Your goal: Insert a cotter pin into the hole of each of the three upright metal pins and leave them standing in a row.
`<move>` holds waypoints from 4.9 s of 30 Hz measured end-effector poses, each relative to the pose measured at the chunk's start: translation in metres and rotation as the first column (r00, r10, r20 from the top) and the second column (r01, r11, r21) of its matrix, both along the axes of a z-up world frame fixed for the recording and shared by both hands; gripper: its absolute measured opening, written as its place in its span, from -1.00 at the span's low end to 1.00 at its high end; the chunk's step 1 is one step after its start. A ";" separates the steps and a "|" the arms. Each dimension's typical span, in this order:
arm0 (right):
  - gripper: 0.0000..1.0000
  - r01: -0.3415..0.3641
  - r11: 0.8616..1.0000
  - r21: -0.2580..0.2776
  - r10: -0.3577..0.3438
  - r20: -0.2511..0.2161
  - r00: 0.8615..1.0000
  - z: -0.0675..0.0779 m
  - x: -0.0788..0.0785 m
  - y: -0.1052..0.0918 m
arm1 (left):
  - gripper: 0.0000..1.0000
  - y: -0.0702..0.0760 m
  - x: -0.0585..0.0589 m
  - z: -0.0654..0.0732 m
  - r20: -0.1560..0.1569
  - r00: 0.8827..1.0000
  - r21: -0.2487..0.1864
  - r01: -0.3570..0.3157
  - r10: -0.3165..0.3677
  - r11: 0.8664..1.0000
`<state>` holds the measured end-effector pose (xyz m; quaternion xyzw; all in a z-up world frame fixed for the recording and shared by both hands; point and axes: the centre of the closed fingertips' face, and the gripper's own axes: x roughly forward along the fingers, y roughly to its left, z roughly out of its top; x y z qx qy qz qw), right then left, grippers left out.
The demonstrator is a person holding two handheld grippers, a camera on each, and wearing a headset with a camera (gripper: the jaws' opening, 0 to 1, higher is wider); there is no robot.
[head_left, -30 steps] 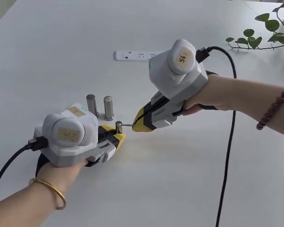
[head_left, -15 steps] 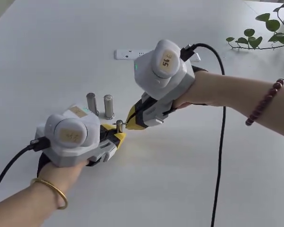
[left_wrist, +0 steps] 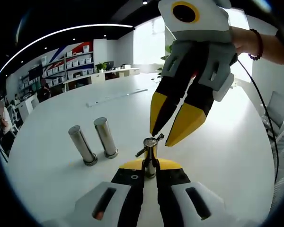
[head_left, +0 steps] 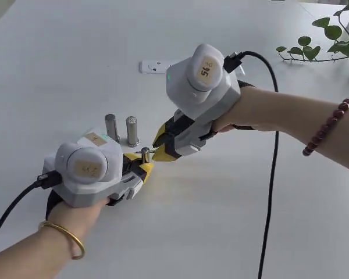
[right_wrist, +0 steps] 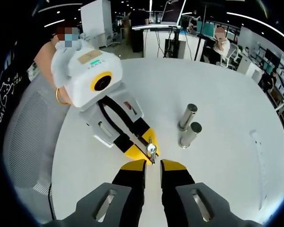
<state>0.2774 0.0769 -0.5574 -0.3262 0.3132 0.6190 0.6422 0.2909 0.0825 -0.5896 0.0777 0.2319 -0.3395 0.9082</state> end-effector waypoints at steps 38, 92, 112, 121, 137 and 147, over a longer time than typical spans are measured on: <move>-0.85 0.027 0.998 0.064 -0.027 0.000 1.000 -0.004 0.005 0.021 | -0.86 0.000 0.000 -0.003 -0.008 1.000 -0.019 -0.025 0.025 0.999; -0.91 0.057 0.995 0.087 -0.061 0.046 0.997 0.001 0.015 0.056 | -0.76 0.037 0.010 -0.009 -0.077 0.995 -0.041 -0.062 0.059 0.997; -0.69 0.259 0.944 0.203 -0.251 -0.064 0.966 0.022 0.027 0.050 | -0.27 0.052 -0.009 0.007 -0.050 0.996 -0.025 -0.078 0.076 0.997; -0.58 0.387 0.893 0.232 -0.383 -0.062 0.922 0.024 0.055 0.045 | 0.01 0.051 -0.019 0.026 -0.021 0.996 -0.057 -0.086 0.085 0.995; -0.71 0.454 0.870 0.192 -0.444 -0.093 0.891 -0.004 0.074 0.047 | 0.25 0.045 -0.040 0.042 -0.044 0.996 -0.080 -0.086 0.082 0.993; -0.81 0.443 0.872 0.207 -0.437 -0.075 0.896 -0.007 0.068 0.048 | 0.27 0.042 -0.047 0.044 -0.051 0.996 -0.073 -0.077 0.073 0.994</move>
